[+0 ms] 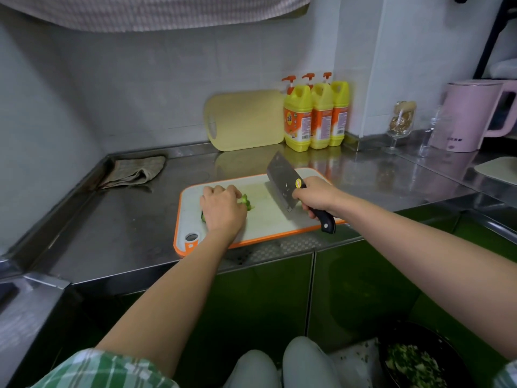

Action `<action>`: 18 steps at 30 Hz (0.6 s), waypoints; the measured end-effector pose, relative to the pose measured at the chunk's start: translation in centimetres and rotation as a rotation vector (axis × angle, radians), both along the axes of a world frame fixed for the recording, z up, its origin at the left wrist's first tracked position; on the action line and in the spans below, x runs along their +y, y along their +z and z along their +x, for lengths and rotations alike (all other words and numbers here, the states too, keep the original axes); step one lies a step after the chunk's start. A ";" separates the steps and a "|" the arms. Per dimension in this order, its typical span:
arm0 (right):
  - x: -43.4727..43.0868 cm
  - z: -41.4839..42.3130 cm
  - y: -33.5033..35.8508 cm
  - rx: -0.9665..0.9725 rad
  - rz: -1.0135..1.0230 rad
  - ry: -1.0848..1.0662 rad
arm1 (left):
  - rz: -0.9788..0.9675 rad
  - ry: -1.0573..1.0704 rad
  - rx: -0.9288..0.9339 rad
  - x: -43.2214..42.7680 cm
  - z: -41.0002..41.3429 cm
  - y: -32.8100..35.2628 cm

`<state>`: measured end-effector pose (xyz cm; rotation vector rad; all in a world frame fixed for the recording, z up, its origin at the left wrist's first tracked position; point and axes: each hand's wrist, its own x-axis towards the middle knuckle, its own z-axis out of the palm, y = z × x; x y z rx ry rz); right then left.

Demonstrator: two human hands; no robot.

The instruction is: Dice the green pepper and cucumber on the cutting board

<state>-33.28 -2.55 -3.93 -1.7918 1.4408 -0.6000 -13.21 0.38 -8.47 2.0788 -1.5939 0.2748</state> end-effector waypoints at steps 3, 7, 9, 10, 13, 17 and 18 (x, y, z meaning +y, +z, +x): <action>0.6 1.5 -0.4 0.023 0.029 0.050 | 0.113 -0.017 -0.075 0.9 1.2 -0.3; 0.6 3.0 -1.0 0.047 0.024 0.075 | 0.107 -0.070 -0.125 1.2 2.0 -0.5; 0.4 3.4 -1.1 0.066 0.018 0.070 | 0.057 -0.083 -0.112 0.9 2.0 -0.4; 0.4 3.5 -1.1 0.083 0.011 0.069 | 0.051 -0.088 -0.113 0.6 1.9 -0.3; 0.4 3.5 -0.9 0.133 0.006 0.072 | 0.116 -0.095 -0.153 -0.5 1.4 -0.3; 0.3 3.1 -0.9 0.144 -0.002 0.077 | 0.093 -0.118 -0.126 -1.4 1.1 -0.4; 0.2 3.0 -1.0 0.144 -0.012 0.073 | 0.071 -0.133 -0.101 -1.5 0.9 -0.5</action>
